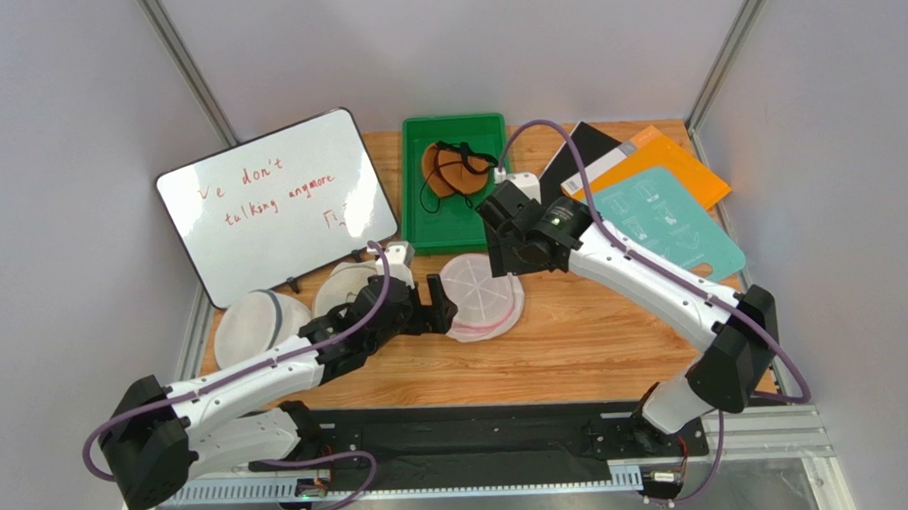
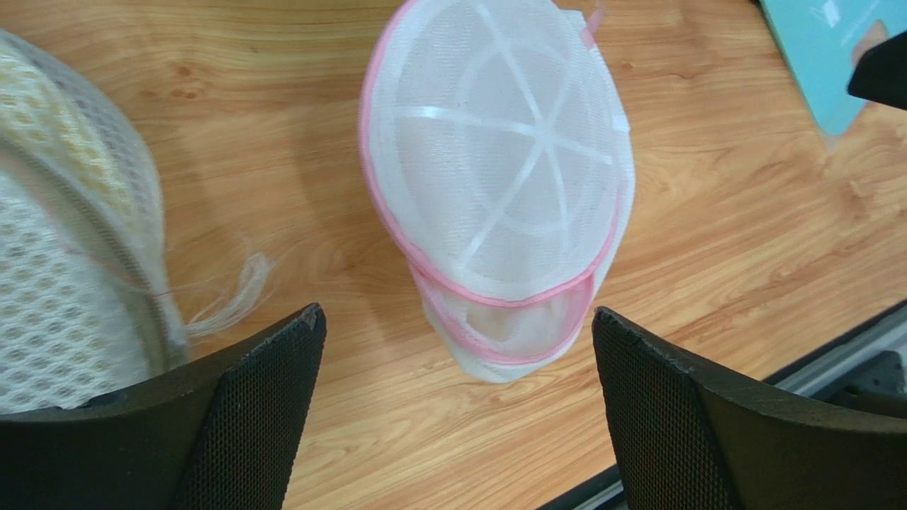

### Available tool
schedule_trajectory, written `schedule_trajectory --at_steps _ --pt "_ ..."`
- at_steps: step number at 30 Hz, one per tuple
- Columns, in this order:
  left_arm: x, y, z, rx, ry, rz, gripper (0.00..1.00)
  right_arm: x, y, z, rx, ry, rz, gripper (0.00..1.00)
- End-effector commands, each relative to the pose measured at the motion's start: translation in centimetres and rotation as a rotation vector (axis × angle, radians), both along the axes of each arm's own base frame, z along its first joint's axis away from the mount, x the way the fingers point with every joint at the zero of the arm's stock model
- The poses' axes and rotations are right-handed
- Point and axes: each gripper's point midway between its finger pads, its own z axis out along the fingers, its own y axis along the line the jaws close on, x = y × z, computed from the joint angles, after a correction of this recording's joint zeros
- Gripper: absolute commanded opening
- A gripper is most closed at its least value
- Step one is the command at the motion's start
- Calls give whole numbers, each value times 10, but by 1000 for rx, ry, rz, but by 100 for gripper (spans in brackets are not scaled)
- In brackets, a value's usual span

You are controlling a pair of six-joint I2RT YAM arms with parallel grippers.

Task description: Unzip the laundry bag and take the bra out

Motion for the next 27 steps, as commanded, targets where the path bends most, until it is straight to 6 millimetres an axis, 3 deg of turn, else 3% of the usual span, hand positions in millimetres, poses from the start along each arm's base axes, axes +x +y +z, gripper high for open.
schedule_trajectory --at_steps 1,2,3,5,13,17,21,27 --pt "9 19 25 59 -82 41 100 3 -1 16 138 -62 9 64" --pt "9 24 27 80 -88 43 100 1 -11 3 129 -43 -5 64" --pt "11 25 34 72 -101 43 100 0 -17 8 149 -61 -13 64" --pt "15 34 45 54 -119 57 100 -2 -29 -3 164 -53 -33 64" --pt "35 97 94 36 -182 175 100 -7 -88 5 261 -146 -132 66" --pt "35 120 101 31 -144 193 100 -7 -124 13 289 -199 -221 67" --pt "28 135 113 49 -159 225 100 -13 -143 29 310 -275 -252 69" --pt "9 153 124 80 -172 261 100 -22 -155 44 326 -345 -264 71"
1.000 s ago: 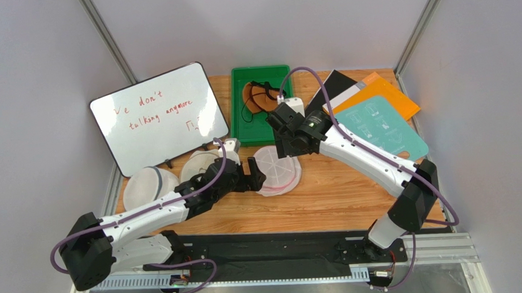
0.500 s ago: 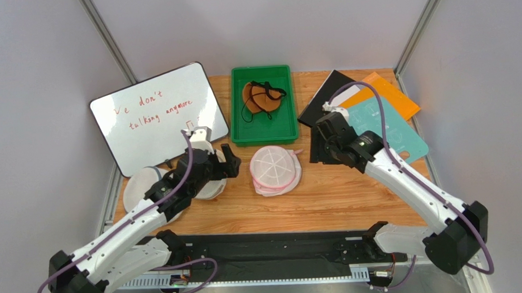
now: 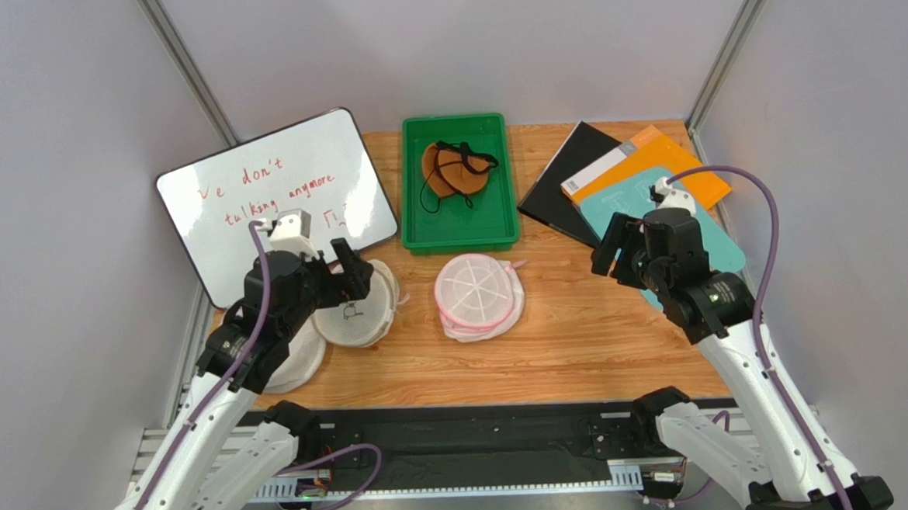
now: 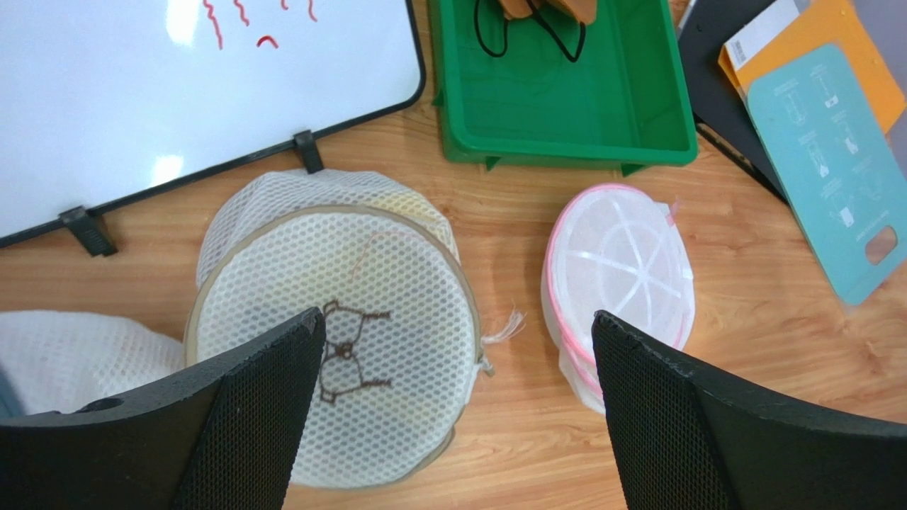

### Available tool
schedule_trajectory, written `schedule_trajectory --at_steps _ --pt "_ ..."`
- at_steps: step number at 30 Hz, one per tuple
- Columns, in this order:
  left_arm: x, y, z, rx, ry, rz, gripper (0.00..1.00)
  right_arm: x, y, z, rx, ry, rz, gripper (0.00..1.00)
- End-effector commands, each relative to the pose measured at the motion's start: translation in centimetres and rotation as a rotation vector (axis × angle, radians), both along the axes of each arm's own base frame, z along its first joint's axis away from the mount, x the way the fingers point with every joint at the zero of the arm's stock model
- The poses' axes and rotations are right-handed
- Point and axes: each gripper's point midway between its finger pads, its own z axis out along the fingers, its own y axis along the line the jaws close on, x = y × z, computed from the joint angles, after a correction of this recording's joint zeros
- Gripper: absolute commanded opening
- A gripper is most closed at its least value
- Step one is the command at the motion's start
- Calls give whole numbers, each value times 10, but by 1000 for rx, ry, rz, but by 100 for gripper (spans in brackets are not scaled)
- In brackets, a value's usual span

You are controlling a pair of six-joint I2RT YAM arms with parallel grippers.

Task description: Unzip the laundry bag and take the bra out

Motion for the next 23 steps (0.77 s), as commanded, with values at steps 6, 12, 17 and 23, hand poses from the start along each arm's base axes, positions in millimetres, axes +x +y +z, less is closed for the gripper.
schedule_trajectory --at_steps 6,12,17,23 --pt "-27 22 19 47 -20 17 100 -2 -2 18 11 -91 26 71" --pt "-33 27 21 62 -17 23 100 -5 -4 20 3 -103 25 72" --pt "-33 29 23 74 -19 28 100 -6 -8 21 -9 -107 17 72" --pt "-35 32 27 82 -23 32 100 -6 -9 21 -17 -110 12 72"
